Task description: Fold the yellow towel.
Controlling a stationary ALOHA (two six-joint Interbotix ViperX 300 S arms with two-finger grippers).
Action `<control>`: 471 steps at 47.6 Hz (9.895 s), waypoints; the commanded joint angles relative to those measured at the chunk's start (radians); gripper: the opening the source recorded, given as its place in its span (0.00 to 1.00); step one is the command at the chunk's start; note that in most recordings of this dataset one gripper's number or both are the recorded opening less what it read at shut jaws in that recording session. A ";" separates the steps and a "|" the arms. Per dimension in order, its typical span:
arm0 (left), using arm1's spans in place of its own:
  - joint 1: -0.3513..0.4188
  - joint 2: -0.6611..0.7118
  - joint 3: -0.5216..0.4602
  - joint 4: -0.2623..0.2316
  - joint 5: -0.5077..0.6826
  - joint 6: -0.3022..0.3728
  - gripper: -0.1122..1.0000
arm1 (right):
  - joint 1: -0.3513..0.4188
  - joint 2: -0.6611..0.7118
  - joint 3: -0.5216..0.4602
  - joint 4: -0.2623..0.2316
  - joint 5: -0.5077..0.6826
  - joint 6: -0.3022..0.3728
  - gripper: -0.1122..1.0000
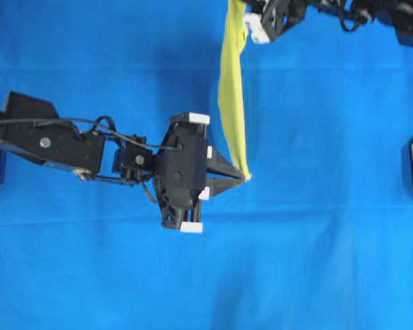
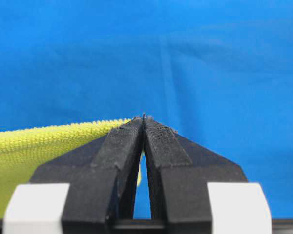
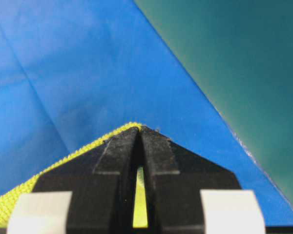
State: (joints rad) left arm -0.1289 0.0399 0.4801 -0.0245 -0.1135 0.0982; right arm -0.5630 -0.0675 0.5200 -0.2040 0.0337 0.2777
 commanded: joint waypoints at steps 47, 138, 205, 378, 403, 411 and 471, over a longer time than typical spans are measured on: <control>-0.023 0.210 -0.167 -0.005 -0.072 -0.012 0.12 | -0.037 -0.075 0.210 -0.003 -0.048 0.006 0.12; 0.040 -0.236 0.252 -0.005 -0.015 -0.087 0.79 | 0.209 -0.275 0.281 -0.023 -0.002 0.031 0.65; 0.460 -0.137 0.310 -0.005 -0.255 -0.075 0.78 | 0.037 -0.186 0.341 -0.054 -0.063 0.020 0.65; 0.143 0.141 0.198 -0.005 -0.124 -0.115 0.13 | 0.388 -0.049 0.400 0.086 -0.023 0.038 0.14; 0.141 0.129 0.186 -0.005 -0.118 -0.114 0.51 | 0.477 0.003 0.356 0.127 -0.034 0.037 0.43; 0.130 0.083 0.198 -0.005 -0.101 -0.110 0.55 | 0.497 -0.018 0.353 0.129 -0.003 0.038 0.66; 0.103 -1.078 0.726 -0.003 0.038 -0.063 0.55 | 0.456 -1.075 0.655 -0.003 0.186 0.031 0.63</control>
State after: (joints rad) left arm -0.0276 -0.9771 1.1781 -0.0276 -0.0721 0.0337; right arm -0.0982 -1.1167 1.1566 -0.2056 0.2347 0.3083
